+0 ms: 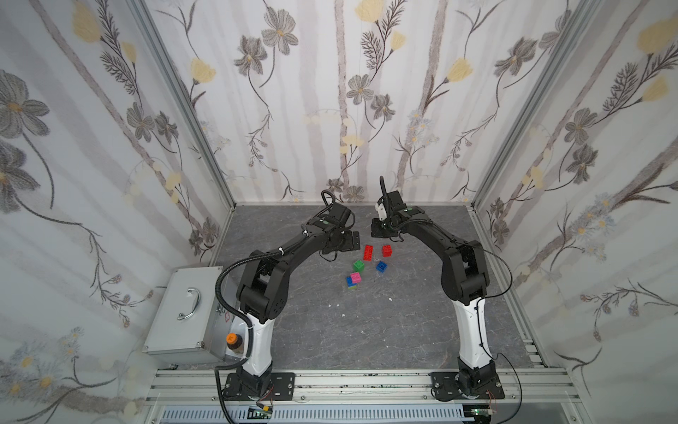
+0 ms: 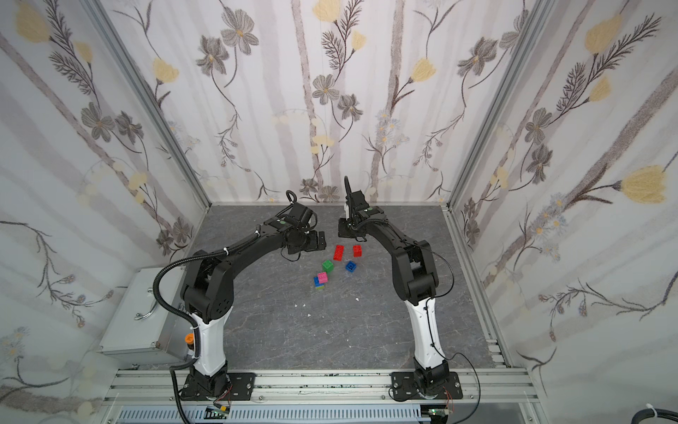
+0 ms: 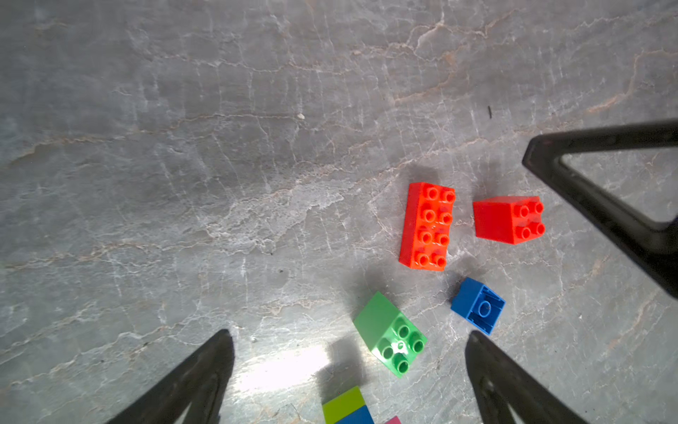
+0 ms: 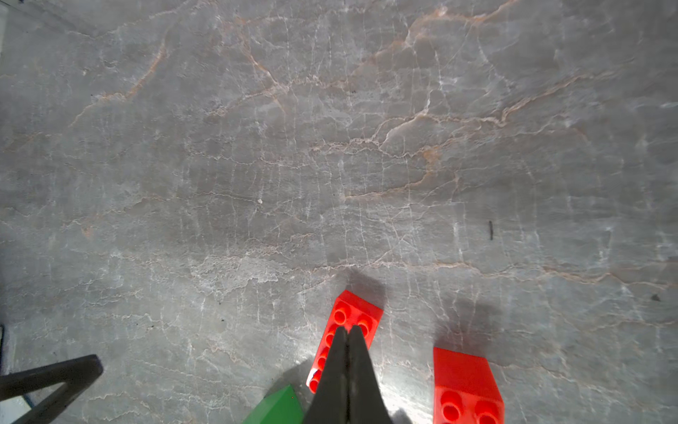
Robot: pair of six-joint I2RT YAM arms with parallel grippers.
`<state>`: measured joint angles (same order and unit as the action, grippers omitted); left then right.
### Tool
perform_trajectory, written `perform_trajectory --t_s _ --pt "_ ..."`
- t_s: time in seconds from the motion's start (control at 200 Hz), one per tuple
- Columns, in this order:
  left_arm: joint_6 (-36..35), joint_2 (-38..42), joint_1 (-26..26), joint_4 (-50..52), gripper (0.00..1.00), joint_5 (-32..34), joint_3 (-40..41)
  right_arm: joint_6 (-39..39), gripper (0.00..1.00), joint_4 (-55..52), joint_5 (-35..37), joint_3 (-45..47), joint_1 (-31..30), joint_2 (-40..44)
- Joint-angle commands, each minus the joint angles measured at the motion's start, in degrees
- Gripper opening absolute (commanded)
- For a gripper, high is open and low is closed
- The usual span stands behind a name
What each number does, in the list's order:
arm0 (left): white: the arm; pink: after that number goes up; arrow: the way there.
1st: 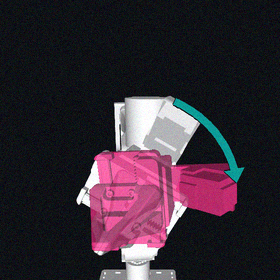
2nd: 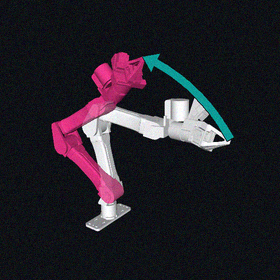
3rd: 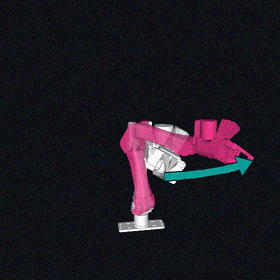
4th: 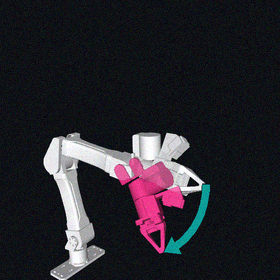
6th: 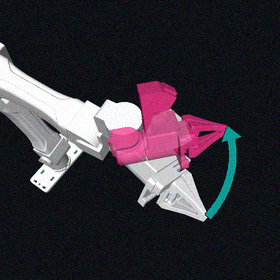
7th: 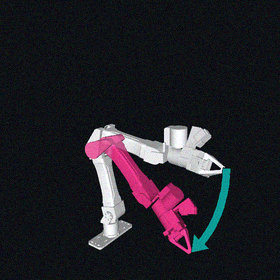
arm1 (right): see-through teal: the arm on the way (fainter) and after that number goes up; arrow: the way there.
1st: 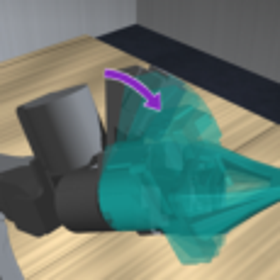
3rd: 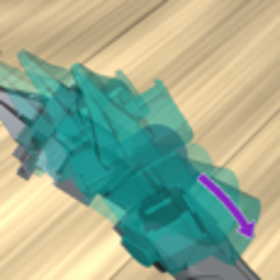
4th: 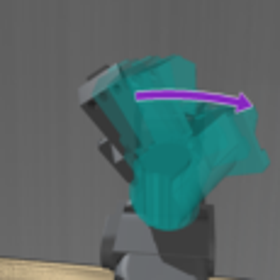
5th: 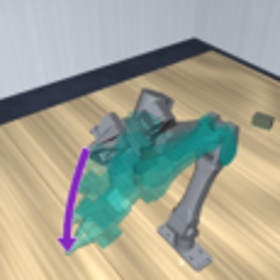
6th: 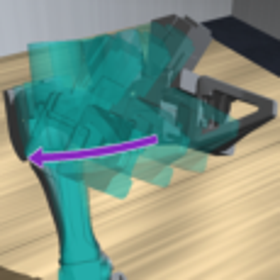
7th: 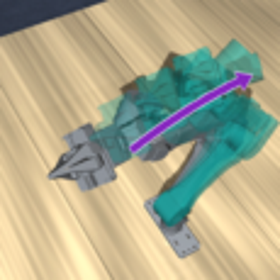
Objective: Assemble the number 4 with lego
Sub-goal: Adjust the lego brick at the center of the board.
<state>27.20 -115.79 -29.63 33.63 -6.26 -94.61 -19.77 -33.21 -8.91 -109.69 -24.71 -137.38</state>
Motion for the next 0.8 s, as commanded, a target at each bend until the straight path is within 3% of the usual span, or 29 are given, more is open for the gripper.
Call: perform_trajectory --t_s 0.0,0.17,0.34,0.515,0.799 --pt "-0.5 -1.3 1.1 0.9 1.00 -2.9 -0.4 -2.7 0.00 1.3 5.1 -0.1 -0.5 -1.6" --pt "-2.3 -5.5 0.7 -1.4 1.00 -9.5 -2.6 -3.6 0.00 0.7 9.5 0.2 -1.6 -4.0" --pt "-4.1 -9.7 -0.3 -1.8 0.99 -8.1 -7.1 -4.4 0.00 -0.9 9.9 1.4 -2.9 -4.8" --pt "-5.3 -12.7 0.0 -0.5 0.93 -7.1 -9.9 -8.4 0.00 2.4 3.6 6.8 -4.9 -1.7" --pt "-6.2 -11.8 2.4 -1.3 0.88 -9.6 -7.1 -16.0 0.00 13.1 -6.2 15.5 -8.6 3.8"
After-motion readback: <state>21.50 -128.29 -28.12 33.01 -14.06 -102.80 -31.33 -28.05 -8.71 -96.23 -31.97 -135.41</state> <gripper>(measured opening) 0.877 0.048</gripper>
